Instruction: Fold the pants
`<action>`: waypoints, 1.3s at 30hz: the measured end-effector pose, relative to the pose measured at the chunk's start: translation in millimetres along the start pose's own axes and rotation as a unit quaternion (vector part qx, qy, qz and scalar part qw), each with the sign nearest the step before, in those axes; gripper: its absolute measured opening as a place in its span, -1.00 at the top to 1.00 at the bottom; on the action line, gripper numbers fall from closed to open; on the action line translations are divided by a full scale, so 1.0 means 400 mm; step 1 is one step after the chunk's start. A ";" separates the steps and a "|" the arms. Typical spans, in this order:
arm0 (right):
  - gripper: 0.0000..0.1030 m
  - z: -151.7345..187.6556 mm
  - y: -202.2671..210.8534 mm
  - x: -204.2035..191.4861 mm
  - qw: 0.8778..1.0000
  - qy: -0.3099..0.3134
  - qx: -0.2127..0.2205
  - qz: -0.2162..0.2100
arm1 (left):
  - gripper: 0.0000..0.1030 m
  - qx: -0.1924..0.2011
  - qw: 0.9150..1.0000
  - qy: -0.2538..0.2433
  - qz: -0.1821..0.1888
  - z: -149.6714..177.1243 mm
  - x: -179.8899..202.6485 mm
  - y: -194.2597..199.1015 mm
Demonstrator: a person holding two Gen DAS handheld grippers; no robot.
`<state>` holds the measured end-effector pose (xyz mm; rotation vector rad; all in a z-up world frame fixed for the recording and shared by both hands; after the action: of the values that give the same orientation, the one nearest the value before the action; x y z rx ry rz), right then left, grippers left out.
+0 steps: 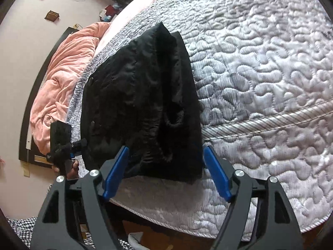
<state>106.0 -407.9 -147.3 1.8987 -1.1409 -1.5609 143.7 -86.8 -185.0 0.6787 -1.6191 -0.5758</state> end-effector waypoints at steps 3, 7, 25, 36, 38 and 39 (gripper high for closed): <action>-0.50 -0.012 -0.015 0.005 1.000 -0.002 -0.009 -0.013 | -0.49 0.010 1.000 -0.004 -0.006 -0.002 0.001 0.015; -0.54 -0.026 -0.036 0.024 0.999 -0.011 -0.021 -0.040 | -0.30 0.013 1.000 -0.002 -0.009 -0.010 -0.008 0.031; 0.27 -0.024 -0.056 0.011 0.989 -0.015 -0.019 -0.147 | -0.16 0.040 0.998 0.051 0.004 -0.028 0.020 0.007; 0.37 -0.108 0.088 -0.173 0.990 0.115 0.045 -0.071 | 0.22 0.124 0.992 0.023 0.015 -0.100 0.109 0.077; 0.37 -0.150 0.099 -0.193 0.988 0.129 0.052 -0.061 | 0.22 0.132 0.991 0.025 0.022 -0.144 0.127 0.085; 0.37 -0.182 0.105 -0.200 0.988 0.134 0.057 -0.058 | 0.22 0.139 0.990 0.022 0.020 -0.169 0.135 0.088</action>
<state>159.0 -379.8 -47.8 2.2062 -1.0375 -1.2695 201.0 -100.2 -112.5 0.8554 -1.6836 -0.3046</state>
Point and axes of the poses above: each gripper's, at about its wrist camera, not at the fingertips, and y roughly against the way its jaws point, x to its right, z to its underside, the point moved 7 cm from there along -y, roughly the way its jaws point, and after that the axes turned 1 degree about -x, right-handed, at the moved point
